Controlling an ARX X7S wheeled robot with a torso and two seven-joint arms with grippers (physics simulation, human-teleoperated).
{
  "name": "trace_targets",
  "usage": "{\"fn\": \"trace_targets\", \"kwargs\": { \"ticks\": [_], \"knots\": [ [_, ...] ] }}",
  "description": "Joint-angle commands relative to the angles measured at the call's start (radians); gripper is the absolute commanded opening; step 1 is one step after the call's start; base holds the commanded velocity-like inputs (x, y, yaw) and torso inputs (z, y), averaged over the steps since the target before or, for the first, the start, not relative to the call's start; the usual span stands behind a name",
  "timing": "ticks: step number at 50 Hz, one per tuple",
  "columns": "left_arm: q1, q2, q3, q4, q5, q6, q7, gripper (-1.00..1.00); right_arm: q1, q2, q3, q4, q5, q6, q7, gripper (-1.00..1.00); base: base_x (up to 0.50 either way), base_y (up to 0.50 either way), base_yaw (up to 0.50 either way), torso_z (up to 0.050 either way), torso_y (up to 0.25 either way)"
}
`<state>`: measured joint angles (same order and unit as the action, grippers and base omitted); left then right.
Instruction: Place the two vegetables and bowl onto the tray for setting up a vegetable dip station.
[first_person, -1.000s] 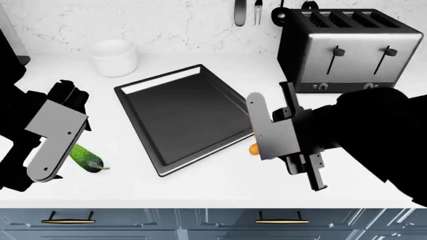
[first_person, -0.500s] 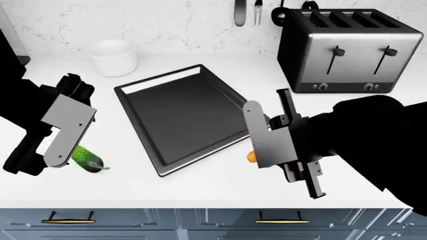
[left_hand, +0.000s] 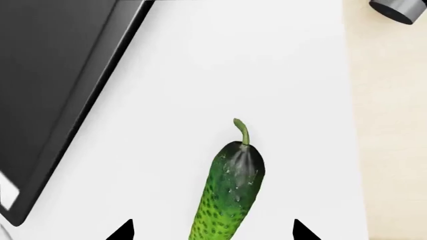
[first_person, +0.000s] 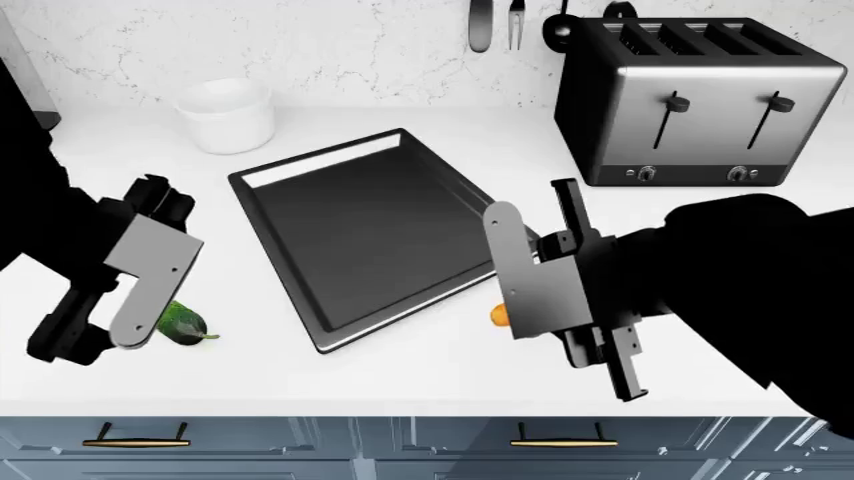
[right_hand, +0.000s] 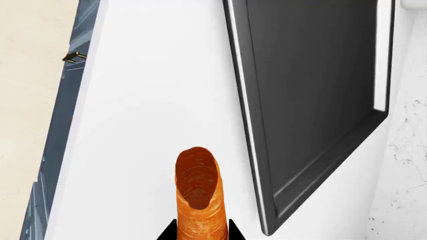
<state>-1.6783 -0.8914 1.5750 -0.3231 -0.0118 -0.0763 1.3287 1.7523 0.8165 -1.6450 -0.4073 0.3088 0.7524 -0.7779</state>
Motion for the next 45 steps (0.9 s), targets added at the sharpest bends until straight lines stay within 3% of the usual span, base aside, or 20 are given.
{"fn": "trace_targets", "kwargs": {
  "ticks": [1,38,39,45],
  "knots": [
    [0.049,0.004,0.015,-0.027,-0.003,0.005,-0.032,1.00,0.001,0.002,0.007,-0.011,-0.003,0.006,0.003,-1.00,0.00,0.00,0.00,0.000,0.000],
    [0.149,0.030,0.047,-0.151,0.000,0.005,-0.104,1.00,-0.016,-0.013,0.025,-0.018,0.013,0.018,0.018,-1.00,0.00,0.00,0.00,0.000,0.000],
    [0.156,0.032,0.047,-0.163,0.002,0.015,-0.113,-1.00,-0.015,-0.015,0.026,-0.015,0.012,0.016,0.017,-1.00,0.00,0.00,0.00,0.000,0.000],
    [0.165,0.027,0.048,-0.155,-0.003,0.001,-0.117,-1.00,-0.013,-0.024,0.034,0.003,0.009,0.003,0.018,-1.00,0.00,0.00,0.00,0.000,0.000]
  ]
}}
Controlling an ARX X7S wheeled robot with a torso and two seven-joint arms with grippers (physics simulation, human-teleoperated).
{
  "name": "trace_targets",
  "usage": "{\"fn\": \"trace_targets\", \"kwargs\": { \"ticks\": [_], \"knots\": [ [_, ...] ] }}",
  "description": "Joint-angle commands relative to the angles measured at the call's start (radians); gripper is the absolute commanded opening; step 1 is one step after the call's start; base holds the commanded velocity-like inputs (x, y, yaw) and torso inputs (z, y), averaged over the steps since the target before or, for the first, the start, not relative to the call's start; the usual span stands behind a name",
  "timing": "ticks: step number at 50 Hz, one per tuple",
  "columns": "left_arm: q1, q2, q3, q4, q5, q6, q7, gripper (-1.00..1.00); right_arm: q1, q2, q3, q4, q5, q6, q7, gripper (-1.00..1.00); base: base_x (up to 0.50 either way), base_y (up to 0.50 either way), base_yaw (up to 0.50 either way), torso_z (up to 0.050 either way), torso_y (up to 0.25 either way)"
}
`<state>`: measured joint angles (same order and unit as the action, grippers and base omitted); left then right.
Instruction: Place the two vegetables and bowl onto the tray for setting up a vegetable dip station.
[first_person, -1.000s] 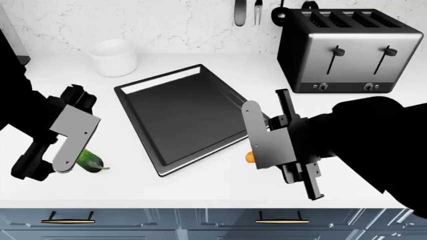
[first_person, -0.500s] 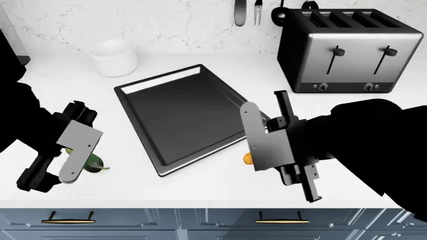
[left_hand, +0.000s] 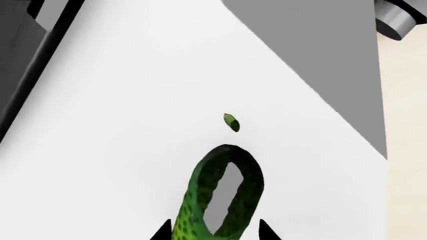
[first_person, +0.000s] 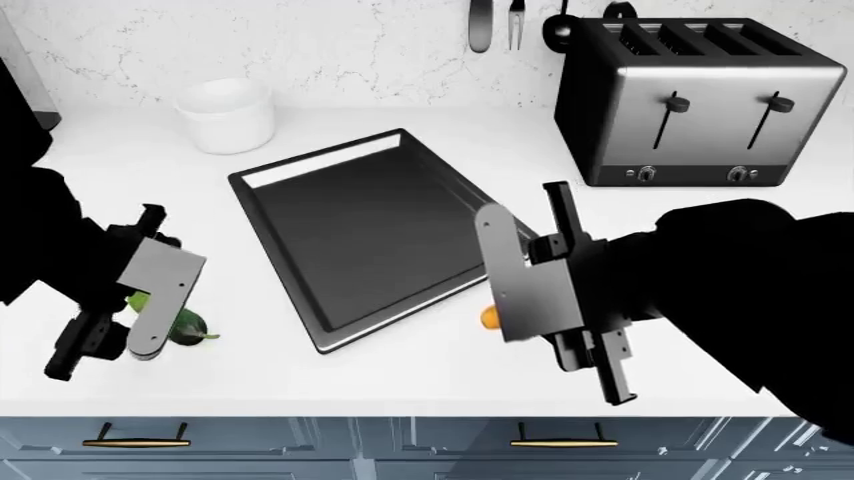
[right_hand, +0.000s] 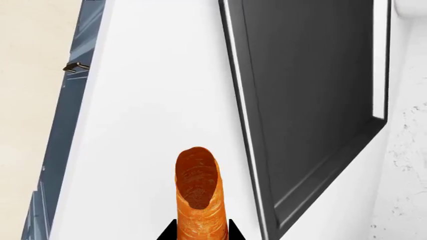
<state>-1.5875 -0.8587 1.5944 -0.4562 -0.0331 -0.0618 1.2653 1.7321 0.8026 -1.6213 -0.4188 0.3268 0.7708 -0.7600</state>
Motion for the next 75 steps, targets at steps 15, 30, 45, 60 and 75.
{"fn": "trace_targets", "kwargs": {
  "ticks": [15,30,45,60,75],
  "knots": [
    [0.045,-0.011,-0.008,0.036,-0.018,-0.053,-0.061,-1.00,0.004,-0.005,0.016,0.016,-0.011,-0.027,0.003,-1.00,0.00,0.00,0.00,0.000,0.000],
    [-0.137,-0.093,-0.080,0.258,-0.028,-0.265,0.001,-1.00,0.025,-0.026,0.019,0.113,-0.040,-0.131,-0.042,-1.00,0.00,0.00,0.00,0.000,0.000],
    [-0.214,-0.025,-0.164,0.249,-0.043,-0.304,-0.065,-1.00,0.032,-0.142,0.024,0.444,-0.116,-0.419,-0.099,-1.00,0.00,0.00,0.00,0.000,0.000],
    [-0.214,-0.021,-0.229,0.325,-0.094,-0.321,-0.131,-1.00,-0.031,-0.354,0.034,0.963,-0.198,-0.870,-0.076,-1.00,0.00,0.00,0.00,0.000,0.000],
    [-0.198,-0.113,-0.241,0.460,-0.114,-0.388,-0.152,-1.00,-0.104,-0.716,0.035,1.725,-0.235,-1.304,-0.092,-1.00,0.00,0.00,0.00,0.000,0.000]
  ]
}}
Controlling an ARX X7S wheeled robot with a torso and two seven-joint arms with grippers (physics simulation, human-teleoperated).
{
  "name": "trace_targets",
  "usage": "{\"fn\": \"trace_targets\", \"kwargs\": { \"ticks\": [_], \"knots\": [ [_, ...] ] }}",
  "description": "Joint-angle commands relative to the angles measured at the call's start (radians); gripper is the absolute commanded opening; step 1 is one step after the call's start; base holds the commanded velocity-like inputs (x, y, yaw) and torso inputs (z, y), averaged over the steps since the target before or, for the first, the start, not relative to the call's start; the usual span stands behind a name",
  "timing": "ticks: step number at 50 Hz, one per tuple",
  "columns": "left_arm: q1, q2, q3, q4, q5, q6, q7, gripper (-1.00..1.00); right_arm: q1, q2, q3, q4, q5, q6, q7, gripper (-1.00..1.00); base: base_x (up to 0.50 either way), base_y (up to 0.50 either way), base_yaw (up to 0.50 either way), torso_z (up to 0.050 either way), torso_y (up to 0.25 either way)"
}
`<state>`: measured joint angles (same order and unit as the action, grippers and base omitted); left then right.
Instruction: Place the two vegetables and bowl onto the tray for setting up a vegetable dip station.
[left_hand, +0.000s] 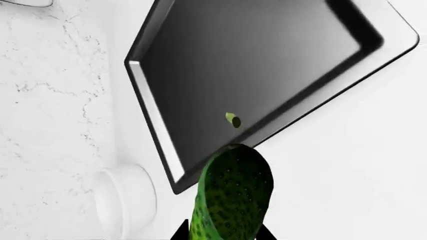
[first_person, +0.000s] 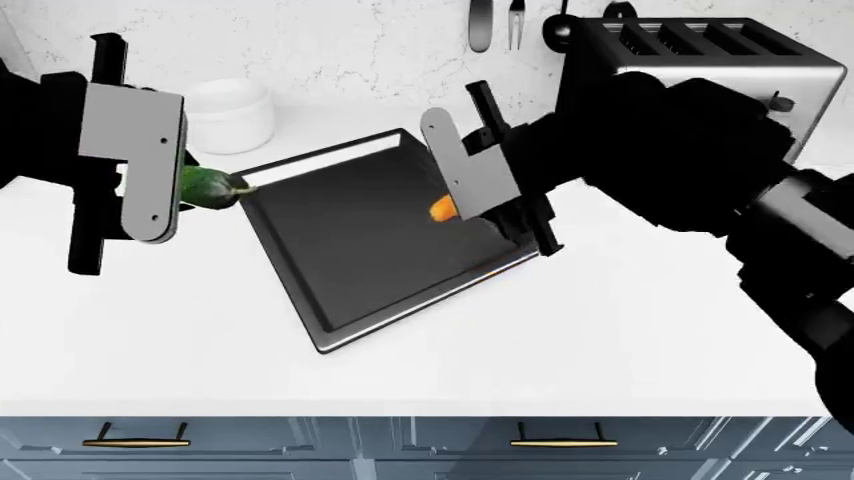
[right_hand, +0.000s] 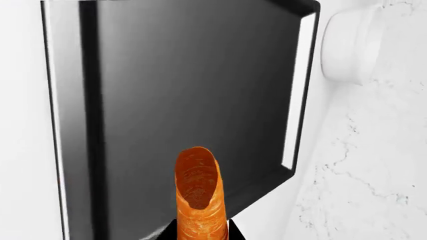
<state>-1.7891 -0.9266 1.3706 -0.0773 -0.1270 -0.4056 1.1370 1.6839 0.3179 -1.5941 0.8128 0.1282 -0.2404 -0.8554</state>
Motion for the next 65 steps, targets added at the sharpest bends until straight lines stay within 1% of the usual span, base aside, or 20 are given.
{"fn": "trace_targets", "kwargs": {
  "ticks": [1,15,31,32,43,52,54,56,58,59,60,61,62,63,64,65],
  "knots": [
    [0.012,-0.042,-0.017,0.074,-0.021,-0.040,-0.032,-1.00,-0.077,-0.237,0.005,0.494,-0.045,-0.293,0.014,-1.00,0.00,0.00,0.00,0.000,0.000],
    [0.032,-0.041,-0.017,0.064,-0.024,-0.028,-0.048,-1.00,-0.113,-0.242,0.028,0.495,-0.081,-0.287,0.018,-1.00,0.00,0.00,0.00,0.000,0.000],
    [0.033,-0.025,-0.022,0.046,-0.024,-0.024,-0.053,-1.00,-0.107,-0.238,0.045,0.492,-0.103,-0.267,0.020,-1.00,0.00,0.00,0.00,0.000,0.000],
    [0.032,-0.024,-0.022,0.044,-0.023,-0.023,-0.053,-1.00,-0.105,-0.240,0.046,0.495,-0.104,-0.268,0.021,1.00,0.00,0.00,0.00,0.000,0.000],
    [0.024,-0.003,-0.025,-0.003,-0.014,0.006,-0.050,-1.00,-0.080,-0.248,0.065,0.495,-0.103,-0.260,0.015,1.00,0.00,0.00,0.00,0.000,0.000],
    [0.027,0.014,-0.033,-0.035,-0.014,0.032,-0.063,-1.00,-0.010,-0.234,0.067,0.493,-0.109,-0.261,-0.028,1.00,0.00,0.00,0.00,0.000,0.000],
    [0.028,0.032,-0.062,-0.030,-0.055,0.005,-0.079,-1.00,0.020,-0.225,0.070,0.488,-0.106,-0.258,-0.051,1.00,0.00,0.00,0.00,0.000,0.000],
    [0.030,0.044,-0.073,-0.032,-0.073,-0.008,-0.087,-1.00,0.032,-0.179,0.072,0.377,-0.101,-0.191,-0.066,1.00,0.00,0.00,0.00,0.000,0.000],
    [0.030,0.044,-0.074,-0.032,-0.073,-0.008,-0.087,-1.00,0.032,-0.165,0.072,0.339,-0.101,-0.168,-0.065,1.00,0.00,0.00,0.00,0.000,0.000],
    [0.028,0.091,-0.089,-0.075,-0.090,0.005,-0.092,-1.00,0.047,-0.015,0.077,0.189,-0.076,-0.018,-0.093,1.00,0.00,0.00,0.00,0.000,0.000],
    [0.028,0.092,-0.089,-0.078,-0.090,0.006,-0.092,-1.00,0.046,0.019,0.076,0.039,-0.075,0.087,-0.091,1.00,0.00,0.00,0.00,0.000,0.000],
    [0.028,0.092,-0.089,-0.078,-0.090,0.006,-0.092,-1.00,0.046,0.023,0.076,-0.091,-0.075,0.093,-0.090,1.00,0.00,0.00,0.00,0.000,0.000],
    [0.028,0.092,-0.089,-0.078,-0.090,0.006,-0.092,-1.00,0.046,0.023,0.076,-0.093,-0.075,0.094,-0.090,1.00,0.00,0.00,0.00,0.000,0.000],
    [0.055,0.163,-0.168,-0.114,-0.187,-0.012,-0.158,-1.00,0.076,0.122,0.087,-0.243,-0.057,0.200,-0.109,1.00,0.00,0.00,0.00,0.000,0.000],
    [0.055,0.163,-0.168,-0.115,-0.187,-0.012,-0.158,-1.00,0.076,0.129,0.087,-0.309,-0.057,0.213,-0.108,1.00,0.00,0.00,0.00,0.000,0.000],
    [0.052,0.213,-0.238,-0.103,-0.292,-0.116,-0.203,-1.00,0.087,0.174,0.099,-0.403,-0.047,0.257,-0.103,1.00,0.00,0.00,0.00,0.000,0.000]
  ]
}}
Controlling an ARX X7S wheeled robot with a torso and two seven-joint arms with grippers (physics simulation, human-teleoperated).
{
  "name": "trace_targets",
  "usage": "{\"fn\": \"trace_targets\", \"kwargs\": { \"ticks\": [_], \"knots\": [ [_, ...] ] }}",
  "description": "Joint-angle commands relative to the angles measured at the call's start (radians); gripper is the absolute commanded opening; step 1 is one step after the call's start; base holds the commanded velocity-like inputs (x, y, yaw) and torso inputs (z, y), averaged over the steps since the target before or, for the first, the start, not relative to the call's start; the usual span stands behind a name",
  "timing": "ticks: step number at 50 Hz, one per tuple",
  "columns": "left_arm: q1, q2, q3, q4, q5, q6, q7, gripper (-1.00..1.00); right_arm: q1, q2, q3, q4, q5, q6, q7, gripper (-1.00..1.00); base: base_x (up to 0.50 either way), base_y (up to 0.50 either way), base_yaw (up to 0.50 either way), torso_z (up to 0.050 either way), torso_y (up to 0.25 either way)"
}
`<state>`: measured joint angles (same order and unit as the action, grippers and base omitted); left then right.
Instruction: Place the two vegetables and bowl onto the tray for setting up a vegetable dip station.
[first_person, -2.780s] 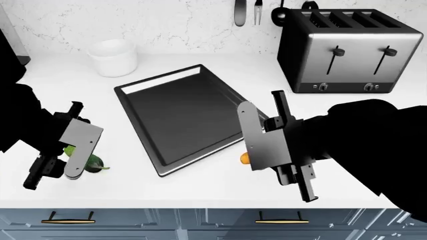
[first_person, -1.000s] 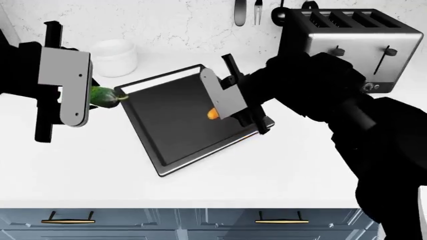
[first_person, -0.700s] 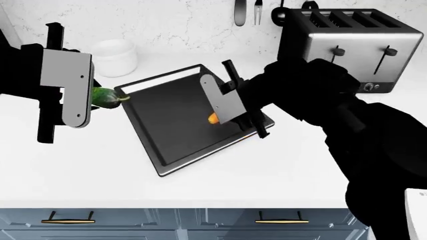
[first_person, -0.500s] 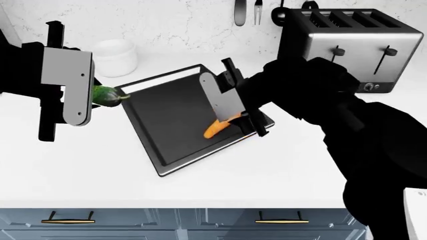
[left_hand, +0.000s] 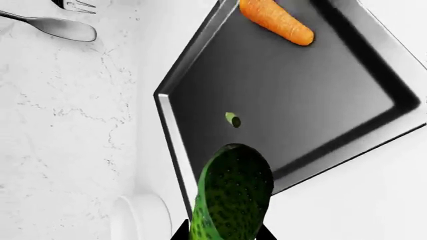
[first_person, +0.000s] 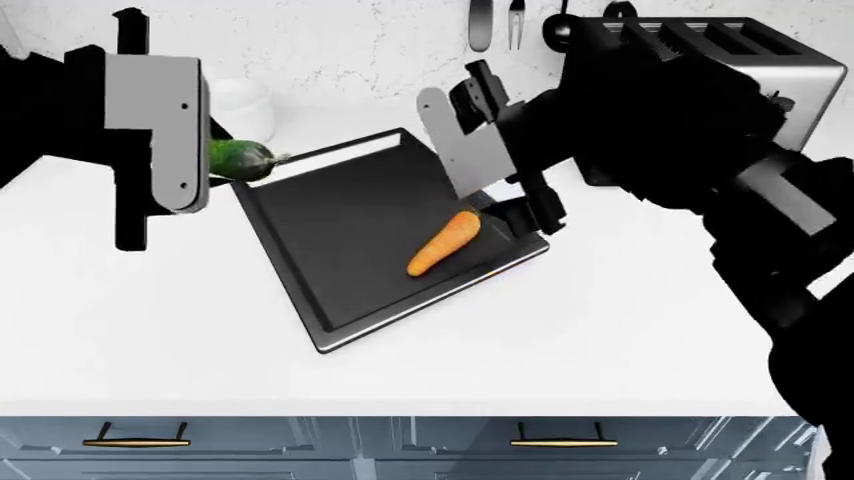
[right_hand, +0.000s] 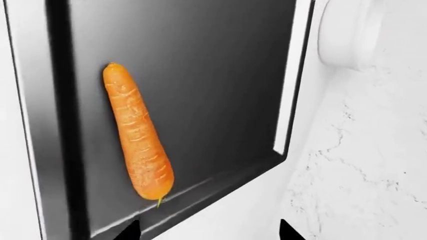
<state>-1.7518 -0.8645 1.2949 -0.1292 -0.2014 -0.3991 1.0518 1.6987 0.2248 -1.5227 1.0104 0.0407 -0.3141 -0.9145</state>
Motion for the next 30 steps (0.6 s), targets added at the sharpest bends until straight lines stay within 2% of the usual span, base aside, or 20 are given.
{"fn": "trace_targets", "kwargs": {
  "ticks": [1,4,5,6,9,12,13,16,22,30],
  "knots": [
    [0.002,0.183,-0.178,-0.067,-0.238,-0.177,-0.142,-1.00,0.068,0.297,0.040,-0.661,0.049,0.331,-0.027,1.00,0.00,0.00,0.00,0.000,0.000],
    [-0.017,0.218,-0.164,-0.085,-0.231,-0.240,-0.156,-1.00,0.068,0.330,0.045,-0.729,0.054,0.371,-0.020,1.00,0.00,0.00,0.00,0.000,0.000],
    [-0.038,0.272,-0.156,-0.093,-0.228,-0.371,-0.216,-1.00,0.059,0.374,0.055,-0.806,0.064,0.398,0.000,1.00,0.00,0.00,0.00,0.000,0.000],
    [-0.046,0.291,-0.156,-0.104,-0.225,-0.436,-0.252,-1.00,0.056,0.382,0.057,-0.823,0.067,0.408,0.003,1.00,0.00,0.00,0.00,0.000,0.000],
    [-0.072,0.344,-0.119,-0.123,-0.198,-0.561,-0.299,-1.00,0.046,0.421,0.066,-0.890,0.076,0.432,0.023,1.00,0.00,0.00,0.00,0.000,0.000],
    [-0.077,0.349,-0.115,-0.121,-0.200,-0.568,-0.292,-1.00,0.044,0.436,0.070,-0.919,0.080,0.446,0.029,1.00,0.00,0.00,0.00,0.000,0.000],
    [-0.113,0.377,-0.004,-0.099,-0.166,-0.654,-0.247,-1.00,0.045,0.448,0.078,-0.938,0.085,0.452,0.037,1.00,0.00,0.00,0.00,0.000,0.000],
    [-0.111,0.400,0.012,-0.067,-0.174,-0.693,-0.245,-1.00,0.039,0.459,0.089,-0.957,0.096,0.454,0.051,1.00,0.00,0.00,0.00,0.000,0.000],
    [-0.074,0.424,0.097,-0.084,-0.123,-0.657,-0.253,-1.00,0.050,0.493,0.096,-1.009,0.099,0.485,0.049,1.00,0.00,0.00,0.00,0.000,0.000],
    [-0.048,0.478,0.131,-0.163,-0.111,-0.628,-0.239,-1.00,0.049,0.514,0.105,-1.060,0.108,0.523,0.062,1.00,0.00,0.00,0.00,0.000,0.001]
  ]
}}
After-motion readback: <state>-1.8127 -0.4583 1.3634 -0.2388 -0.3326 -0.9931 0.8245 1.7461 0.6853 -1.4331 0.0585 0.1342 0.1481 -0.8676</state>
